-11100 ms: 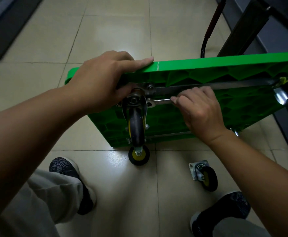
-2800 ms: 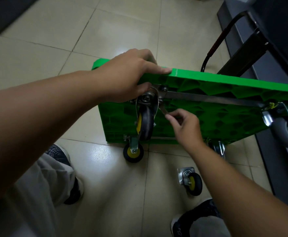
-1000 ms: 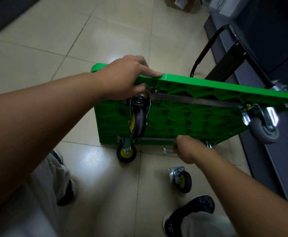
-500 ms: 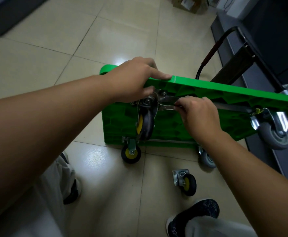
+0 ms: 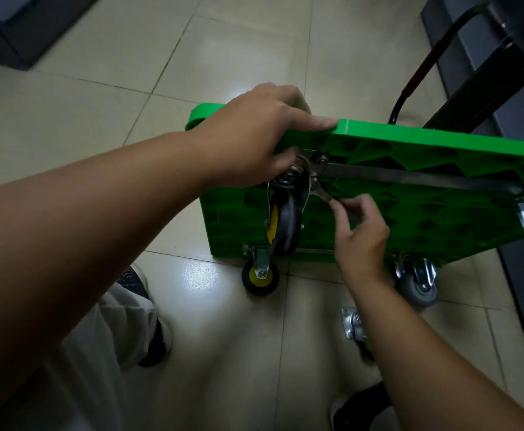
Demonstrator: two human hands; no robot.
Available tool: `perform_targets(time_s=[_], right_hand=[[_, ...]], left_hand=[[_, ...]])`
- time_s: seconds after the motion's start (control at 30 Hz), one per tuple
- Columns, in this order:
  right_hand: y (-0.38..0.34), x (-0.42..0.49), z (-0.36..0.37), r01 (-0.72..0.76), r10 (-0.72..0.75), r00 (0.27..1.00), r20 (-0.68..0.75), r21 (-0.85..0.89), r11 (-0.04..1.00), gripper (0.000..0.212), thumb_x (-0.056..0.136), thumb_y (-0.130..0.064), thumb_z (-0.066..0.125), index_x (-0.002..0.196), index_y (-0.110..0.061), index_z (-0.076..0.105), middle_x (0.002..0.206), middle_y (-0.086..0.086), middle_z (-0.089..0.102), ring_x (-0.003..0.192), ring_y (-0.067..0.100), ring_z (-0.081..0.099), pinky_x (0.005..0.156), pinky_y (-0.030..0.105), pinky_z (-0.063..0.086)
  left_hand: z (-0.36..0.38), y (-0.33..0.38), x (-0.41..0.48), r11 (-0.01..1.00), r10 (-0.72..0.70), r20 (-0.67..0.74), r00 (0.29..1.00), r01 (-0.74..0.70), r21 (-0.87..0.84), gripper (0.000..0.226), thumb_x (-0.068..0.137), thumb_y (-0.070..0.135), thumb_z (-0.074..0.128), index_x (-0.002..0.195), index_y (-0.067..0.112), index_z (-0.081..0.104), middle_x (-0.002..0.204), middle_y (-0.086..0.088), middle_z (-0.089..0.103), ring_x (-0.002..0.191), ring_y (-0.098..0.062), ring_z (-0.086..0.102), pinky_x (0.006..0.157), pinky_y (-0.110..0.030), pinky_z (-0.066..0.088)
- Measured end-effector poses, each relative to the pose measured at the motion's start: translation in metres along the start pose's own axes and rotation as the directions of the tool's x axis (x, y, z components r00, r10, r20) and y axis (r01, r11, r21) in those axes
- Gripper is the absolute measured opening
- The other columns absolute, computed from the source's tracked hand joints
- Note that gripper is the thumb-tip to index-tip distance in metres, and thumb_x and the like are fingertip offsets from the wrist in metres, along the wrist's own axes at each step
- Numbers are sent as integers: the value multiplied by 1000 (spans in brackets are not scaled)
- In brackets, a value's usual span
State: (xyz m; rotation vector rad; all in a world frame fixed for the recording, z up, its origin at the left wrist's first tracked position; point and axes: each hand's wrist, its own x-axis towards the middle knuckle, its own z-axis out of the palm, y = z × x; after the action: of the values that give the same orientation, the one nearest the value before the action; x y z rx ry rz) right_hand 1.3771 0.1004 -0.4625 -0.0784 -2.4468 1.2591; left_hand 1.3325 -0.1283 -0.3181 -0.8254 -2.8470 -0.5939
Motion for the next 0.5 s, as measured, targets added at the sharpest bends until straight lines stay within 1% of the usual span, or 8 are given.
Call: perform_targets(time_s=[0.1,0.2,0.23,0.3,0.37,0.43,0.47,0.5], right_hand=[[-19,-27,24,-277,282,959,18,251,927,9,96,-14,68,90,-12,61,82,-8,65,72,-1,63,64,12,48],[-44,-41,42,-602,577,785,226,497,624,9,99,-11,63,92,-7,60,72,-5,70,61,-1,64,56,11,48],[-50,-43,43,-650,604,742,291,531,544,9,100,-12,61,93,-6,61,69,-7,70,60,0,64,55,12,48],[-54,-44,37,-698,603,710,363,475,536,14,101,-18,60,97,-5,63,73,-5,72,61,1,66,54,14,49],[-43,-47,18,-695,588,718,371,332,638,16,101,-22,61,95,-7,62,78,2,72,61,6,65,52,18,48],[-27,-43,-12,-586,550,729,408,-43,809,13,99,-19,64,89,-12,60,79,4,68,67,16,61,56,22,44],[-23,-38,-30,-378,527,706,474,-376,846,11,98,-18,64,90,-13,60,84,4,67,76,20,61,61,25,44],[-20,-33,-48,-79,539,636,552,-648,757,3,97,-16,63,96,-13,61,94,7,67,87,25,63,69,28,45]], left_hand=[[0,1,0,1000,-9,5,1000,9,-1,60,97,24,62,149,45,43,136,4,54,125,-16,45,87,-29,35],[-1,1,1,1000,-13,16,1000,13,-9,58,96,23,62,148,44,46,135,3,55,124,-18,47,88,-32,39],[-1,1,1,1000,-13,18,1000,13,-19,57,96,23,62,147,44,47,134,2,56,123,-18,48,90,-34,42],[-2,2,2,999,-16,21,1000,17,-40,55,96,24,62,146,44,50,133,1,57,123,-20,49,91,-34,43],[-3,2,3,998,-18,21,1000,19,-52,54,96,24,62,145,44,50,133,1,57,123,-20,49,88,-30,37],[-4,3,2,998,-23,22,999,24,-51,54,96,24,62,146,44,50,133,1,56,124,-19,48,86,-25,32],[-3,3,1,998,-23,20,1000,24,-52,54,96,25,62,146,44,50,134,1,56,125,-19,47,86,-25,31],[-3,4,1,998,-21,19,1000,22,-54,54,97,25,62,146,44,50,134,0,56,125,-20,47,86,-25,31]])
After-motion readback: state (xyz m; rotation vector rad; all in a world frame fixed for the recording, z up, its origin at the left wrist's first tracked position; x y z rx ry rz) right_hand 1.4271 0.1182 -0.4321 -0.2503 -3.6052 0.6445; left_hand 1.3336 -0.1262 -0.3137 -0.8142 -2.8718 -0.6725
